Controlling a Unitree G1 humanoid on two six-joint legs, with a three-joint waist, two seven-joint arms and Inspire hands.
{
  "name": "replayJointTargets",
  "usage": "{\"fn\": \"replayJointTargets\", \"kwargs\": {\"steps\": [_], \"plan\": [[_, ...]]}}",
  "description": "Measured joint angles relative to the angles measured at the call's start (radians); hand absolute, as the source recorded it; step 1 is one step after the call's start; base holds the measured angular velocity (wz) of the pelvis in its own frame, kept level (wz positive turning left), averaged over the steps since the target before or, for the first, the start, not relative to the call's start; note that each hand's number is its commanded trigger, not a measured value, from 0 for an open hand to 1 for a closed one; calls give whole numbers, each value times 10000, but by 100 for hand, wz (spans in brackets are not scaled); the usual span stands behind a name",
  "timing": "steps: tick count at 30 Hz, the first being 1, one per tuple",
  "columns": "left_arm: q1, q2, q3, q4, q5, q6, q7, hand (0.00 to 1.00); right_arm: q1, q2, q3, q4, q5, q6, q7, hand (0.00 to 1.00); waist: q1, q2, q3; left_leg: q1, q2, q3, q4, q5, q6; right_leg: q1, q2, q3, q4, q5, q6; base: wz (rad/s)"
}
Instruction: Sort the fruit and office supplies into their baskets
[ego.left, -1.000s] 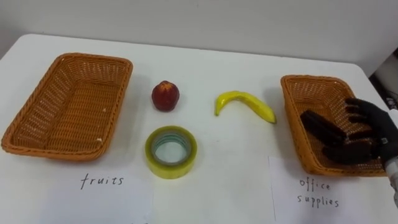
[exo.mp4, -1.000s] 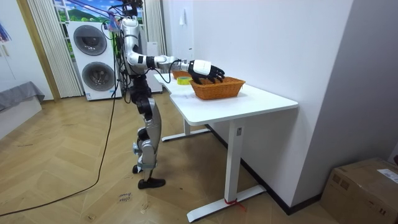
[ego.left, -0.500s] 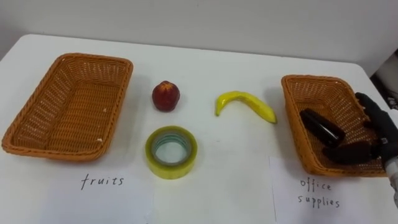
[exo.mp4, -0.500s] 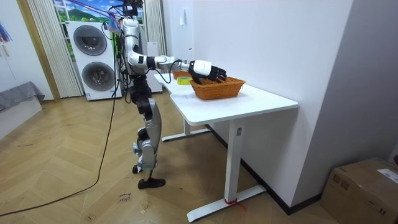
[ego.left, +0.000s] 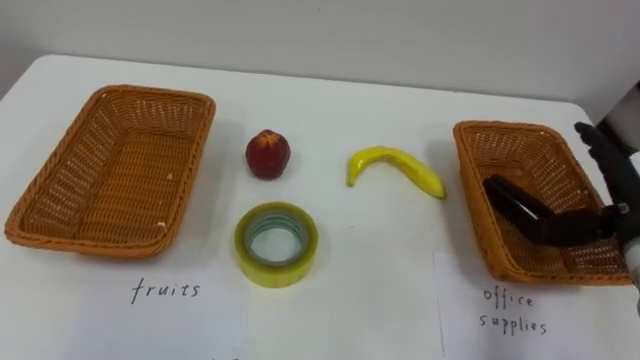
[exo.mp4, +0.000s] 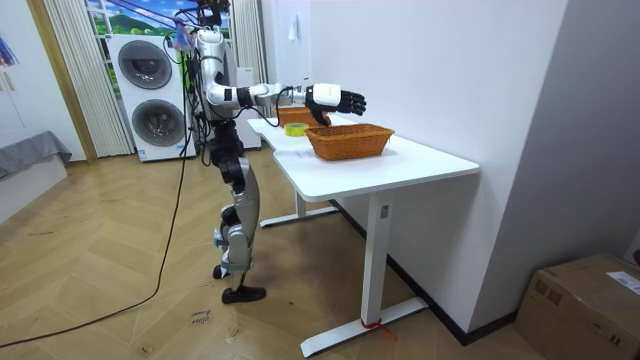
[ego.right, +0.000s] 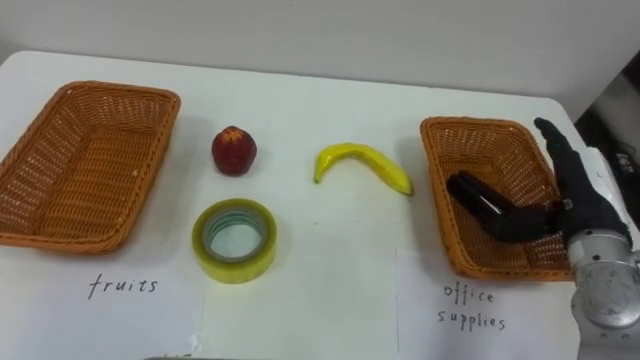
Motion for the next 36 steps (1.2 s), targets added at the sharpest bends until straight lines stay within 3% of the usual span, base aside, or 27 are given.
{"fn": "replayJointTargets", "kwargs": {"steps": [5,10,16,21,36], "plan": [[79,-48,-3,-75,-221,-83,-1,0,-86,3,1,-830,84,0,-5,0,12,148,-3,138,4,153,-62,-1,-1,-10,29,164,132,0,-1,-9],[-79,-62,-12,-101,-500,-132,-1,0,-323,4,17,-1159,65,1,-38,0,20,144,7,111,-5,191,-68,-3,2,-17,-7,128,162,-1,-1,0],[-59,-34,-26,75,-473,-321,15,0,-659,4,21,-1759,59,1,-194,0,60,13,45,98,-38,166,-30,0,5,-4,-17,113,149,-1,-1,0],[-91,-8,-30,118,-454,-318,11,0,-709,3,92,-1830,203,-3,-374,0,300,-184,13,56,-36,81,32,0,6,-1,-27,10,142,0,0,5],[-84,41,-26,-209,68,-396,-15,0,-1483,19,1690,-2196,556,-40,54,0,902,-97,4,-120,-45,-309,53,2,7,43,-74,-384,115,7,5,7]]}}
